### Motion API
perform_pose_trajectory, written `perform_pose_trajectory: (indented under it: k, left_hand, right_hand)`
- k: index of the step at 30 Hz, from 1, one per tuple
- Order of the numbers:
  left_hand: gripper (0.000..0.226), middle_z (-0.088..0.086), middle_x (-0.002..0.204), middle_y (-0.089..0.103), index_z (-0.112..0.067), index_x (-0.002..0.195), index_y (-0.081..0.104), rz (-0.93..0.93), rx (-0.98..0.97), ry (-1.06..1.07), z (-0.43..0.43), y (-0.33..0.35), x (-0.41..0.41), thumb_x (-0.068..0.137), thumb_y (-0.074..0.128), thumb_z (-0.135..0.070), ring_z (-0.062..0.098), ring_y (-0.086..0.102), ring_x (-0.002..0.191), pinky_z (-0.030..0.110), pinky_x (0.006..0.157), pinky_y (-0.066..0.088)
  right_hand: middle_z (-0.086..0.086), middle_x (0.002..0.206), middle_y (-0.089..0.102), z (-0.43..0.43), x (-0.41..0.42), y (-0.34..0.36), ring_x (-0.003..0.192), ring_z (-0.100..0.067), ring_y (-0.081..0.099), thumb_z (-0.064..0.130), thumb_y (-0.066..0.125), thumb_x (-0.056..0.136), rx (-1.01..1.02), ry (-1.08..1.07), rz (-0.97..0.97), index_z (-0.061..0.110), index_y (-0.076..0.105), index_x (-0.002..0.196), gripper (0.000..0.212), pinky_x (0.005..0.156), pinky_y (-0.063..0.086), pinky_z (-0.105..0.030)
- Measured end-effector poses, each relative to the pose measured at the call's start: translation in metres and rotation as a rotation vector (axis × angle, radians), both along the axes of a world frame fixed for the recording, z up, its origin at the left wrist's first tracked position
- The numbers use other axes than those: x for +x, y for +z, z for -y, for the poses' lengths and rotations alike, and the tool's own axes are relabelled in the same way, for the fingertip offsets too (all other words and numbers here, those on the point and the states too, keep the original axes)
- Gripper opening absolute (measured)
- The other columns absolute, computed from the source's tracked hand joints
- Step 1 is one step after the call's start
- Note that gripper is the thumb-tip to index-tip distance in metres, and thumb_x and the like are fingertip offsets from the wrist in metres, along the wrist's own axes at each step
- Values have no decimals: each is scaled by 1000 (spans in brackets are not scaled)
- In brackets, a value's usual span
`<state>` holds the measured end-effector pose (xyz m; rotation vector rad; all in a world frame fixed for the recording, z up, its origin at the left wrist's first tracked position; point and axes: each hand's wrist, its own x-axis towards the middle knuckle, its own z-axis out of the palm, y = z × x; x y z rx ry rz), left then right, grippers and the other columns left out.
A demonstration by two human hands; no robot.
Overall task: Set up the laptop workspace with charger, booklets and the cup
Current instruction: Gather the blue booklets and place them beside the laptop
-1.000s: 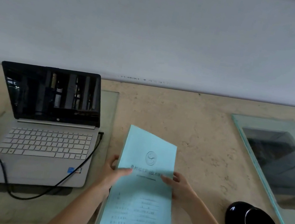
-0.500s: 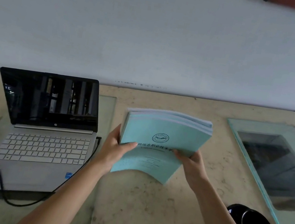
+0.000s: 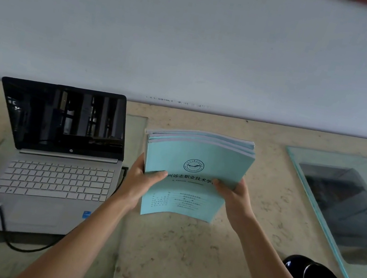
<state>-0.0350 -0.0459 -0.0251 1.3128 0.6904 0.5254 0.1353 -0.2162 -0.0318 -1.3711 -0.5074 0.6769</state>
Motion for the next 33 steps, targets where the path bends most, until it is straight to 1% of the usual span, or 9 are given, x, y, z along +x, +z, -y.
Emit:
perform_pose_trajectory:
  k: [3,7,10,13,17,22,27,31,33]
  left_hand:
    - [48,2,103,71,-14,113,58,-6,27,-7,1,-3,1,69,76,-20,16,69,90,25,67,53]
    - [62,-1,105,71,-19,117,55,-51,37,-21,0,-13,0,62,82,-32,13,70,92,28,72,57]
    - [58,0,106,72,-18,118,57,-134,21,-54,-1,-28,-2,67,83,-24,16,70,94,29,74,58]
    - [47,12,115,67,-3,122,55,-221,101,-114,-3,-45,-7,78,72,-5,29,63,109,40,90,52]
    - [40,8,118,65,-5,124,54,-247,160,-137,-3,-55,-13,85,65,-9,24,61,112,27,85,51]
    - [40,6,123,63,-11,127,53,-272,219,-140,-4,-59,-11,88,62,-17,20,59,112,41,94,50]
    - [39,10,119,65,-8,125,53,-279,215,-113,-13,-64,-2,88,62,-14,25,62,110,49,93,50]
    - [35,5,112,68,-12,120,55,-287,165,-94,-24,-68,9,86,65,-15,22,65,104,43,88,54]
    - [29,0,108,69,-19,113,57,-297,151,-88,-32,-70,17,85,66,-19,18,67,100,35,81,56]
  right_hand:
    - [-23,114,65,0,-1,0,98,-33,64,12,72,74,-11,-5,-17,-1,54,122,53,81,55,-43]
    - [-24,119,63,-1,0,0,102,-37,63,10,71,77,-61,-8,-8,0,53,123,50,87,54,-50]
    - [-25,119,63,-1,1,-1,105,-38,62,4,70,80,-102,-11,-3,1,52,123,46,90,52,-52]
    - [-22,118,64,2,-1,-7,101,-31,63,1,68,83,-130,-30,-3,3,55,120,39,88,53,-47]
    - [-21,117,65,6,-4,-25,103,-33,62,0,67,84,-178,-44,3,4,56,118,36,88,53,-44]
    - [-16,119,62,3,-7,-42,109,-32,58,-5,58,89,-242,-80,86,13,53,120,36,94,49,-47]
    - [-16,119,60,-10,-2,-40,111,-34,56,-7,54,89,-275,-119,123,11,51,124,40,94,50,-49]
    - [-21,119,60,-27,12,-36,108,-36,59,-12,51,88,-314,-118,59,6,51,123,40,93,51,-52]
    - [-21,119,61,-37,22,-35,106,-34,60,-12,50,88,-329,-110,23,5,51,123,39,92,52,-51]
